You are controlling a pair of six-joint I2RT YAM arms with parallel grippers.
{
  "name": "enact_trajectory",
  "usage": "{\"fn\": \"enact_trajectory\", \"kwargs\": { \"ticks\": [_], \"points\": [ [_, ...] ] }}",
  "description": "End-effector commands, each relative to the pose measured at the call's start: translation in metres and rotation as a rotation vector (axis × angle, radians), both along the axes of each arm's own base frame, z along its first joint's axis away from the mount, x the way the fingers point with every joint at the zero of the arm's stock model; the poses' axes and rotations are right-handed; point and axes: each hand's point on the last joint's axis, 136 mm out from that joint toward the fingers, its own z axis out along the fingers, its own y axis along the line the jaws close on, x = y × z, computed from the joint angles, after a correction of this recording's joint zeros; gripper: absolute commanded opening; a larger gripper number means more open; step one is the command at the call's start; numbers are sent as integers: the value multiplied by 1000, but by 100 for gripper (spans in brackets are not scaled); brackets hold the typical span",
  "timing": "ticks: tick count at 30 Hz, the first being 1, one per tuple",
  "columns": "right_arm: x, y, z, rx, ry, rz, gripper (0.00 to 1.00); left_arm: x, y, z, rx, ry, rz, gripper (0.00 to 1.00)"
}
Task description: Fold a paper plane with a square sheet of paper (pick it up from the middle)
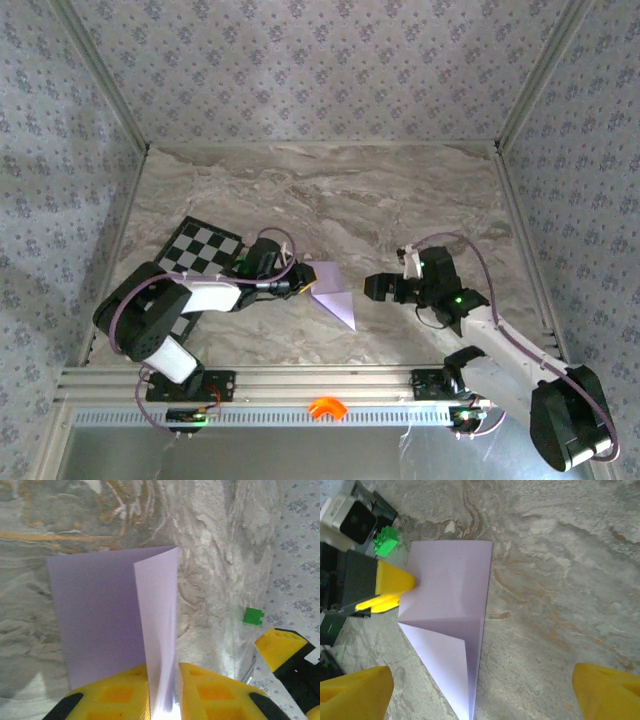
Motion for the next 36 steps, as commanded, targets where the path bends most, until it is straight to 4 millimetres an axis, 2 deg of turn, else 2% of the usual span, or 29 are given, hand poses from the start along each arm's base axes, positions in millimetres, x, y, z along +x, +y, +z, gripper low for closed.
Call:
{"fn": "enact_trajectory", "kwargs": {
  "ticks": [1,14,23,29,32,36],
  "points": [
    [-4,1,-2,-49,-53,29,92,4,-11,12,-32,-23,-49,21],
    [-16,8,-7,-149,-188,82,87,3,-14,8,-37,-5,-68,19],
    [-20,12,-10,-212,-245,102,80,7,-14,9,-44,-14,-51,8],
    [-19,11,-14,-301,-300,91,61,17,-4,17,-39,-48,46,6],
    [-22,19,-13,-337,-360,123,48,20,-2,18,-38,-48,73,6],
    [-24,33,-11,-419,-468,175,39,22,-2,18,-44,-45,90,6]
  ]
}}
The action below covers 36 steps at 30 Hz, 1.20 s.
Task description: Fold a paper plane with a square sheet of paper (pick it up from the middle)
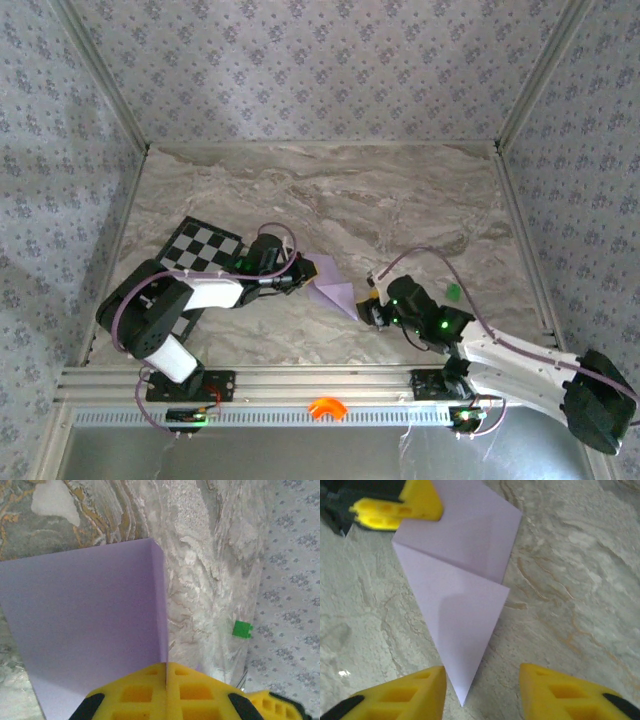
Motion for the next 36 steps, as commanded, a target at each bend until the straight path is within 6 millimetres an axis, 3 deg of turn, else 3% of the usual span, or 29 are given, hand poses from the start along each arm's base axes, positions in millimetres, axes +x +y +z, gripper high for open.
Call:
{"fn": "enact_trajectory", "kwargs": {
  "ticks": [1,9,15,24,36],
  "points": [
    [10,3,4,-90,-144,-8,38,7,2,9,-28,-29,41,6],
    [8,35,-11,-248,-258,104,36,7,-2,13,-39,-30,32,10],
    [15,45,-22,-310,-294,124,40,7,-6,14,-45,-25,13,14],
    [22,50,-38,-347,-298,120,41,7,-8,15,-51,-28,1,13],
    [24,52,-42,-303,-257,104,25,6,-8,14,-46,-25,-4,12]
  ]
}}
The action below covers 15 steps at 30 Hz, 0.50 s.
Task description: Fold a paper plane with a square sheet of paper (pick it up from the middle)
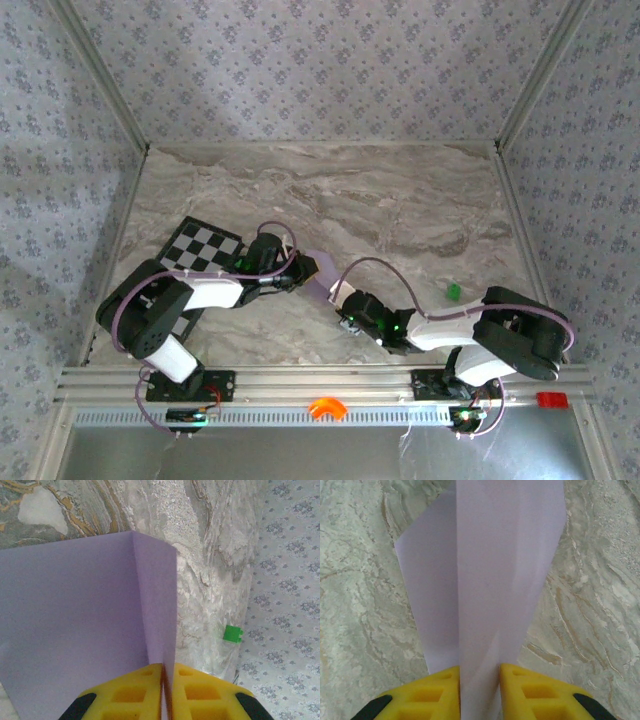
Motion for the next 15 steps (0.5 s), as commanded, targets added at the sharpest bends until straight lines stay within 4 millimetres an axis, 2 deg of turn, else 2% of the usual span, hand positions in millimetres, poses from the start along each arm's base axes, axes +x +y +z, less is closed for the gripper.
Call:
{"fn": "enact_trajectory", "kwargs": {
  "ticks": [1,9,15],
  "points": [
    [4,7,8,58,6,-18,25,3,-6,8,-18,-24,-19,12],
    [4,9,9,90,18,-13,28,3,-5,8,-17,-24,-17,12],
    [7,6,8,96,27,-30,24,2,-4,6,-13,-21,-16,12]
  ]
}}
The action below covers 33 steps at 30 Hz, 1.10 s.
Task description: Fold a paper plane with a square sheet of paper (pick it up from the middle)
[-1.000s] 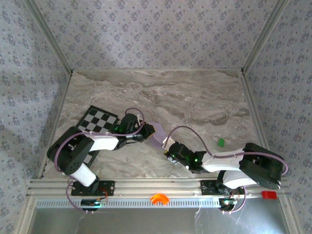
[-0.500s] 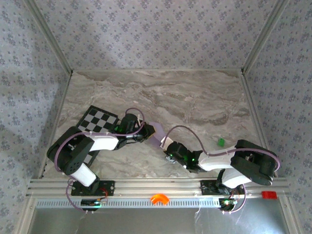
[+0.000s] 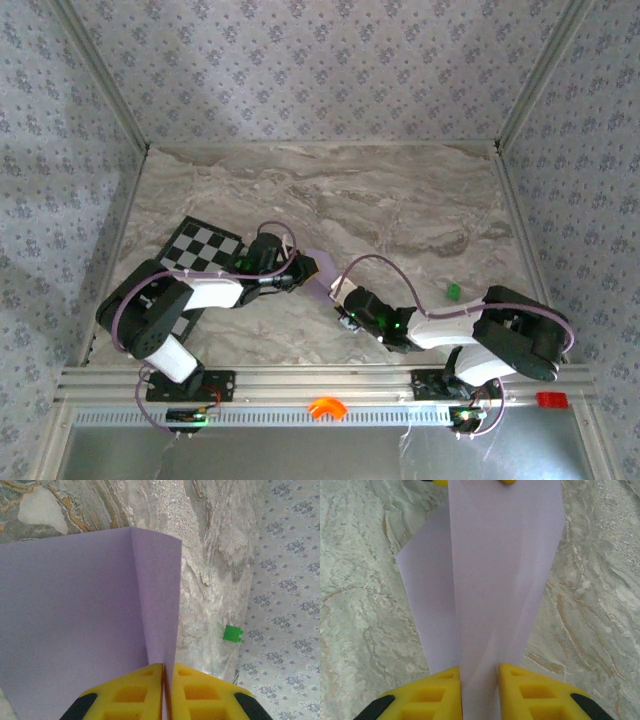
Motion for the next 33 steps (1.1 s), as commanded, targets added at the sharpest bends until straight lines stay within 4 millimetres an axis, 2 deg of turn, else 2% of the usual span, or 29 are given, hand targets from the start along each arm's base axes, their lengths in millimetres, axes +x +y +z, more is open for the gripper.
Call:
{"fn": "enact_trajectory", "kwargs": {
  "ticks": [1,8,17,23,33],
  "points": [
    [3,2,4,37,4,-22,23,2,-5,5,-12,-20,-17,11],
    [4,3,4,46,11,-19,22,3,-5,5,-12,-19,-16,11],
    [4,5,4,71,35,-16,15,3,-4,5,-10,-19,-11,11],
    [3,7,6,93,45,-9,20,2,-3,2,-4,-12,-7,11],
    [7,7,9,106,32,-12,19,1,-3,1,-4,-9,-9,11]
  ]
}}
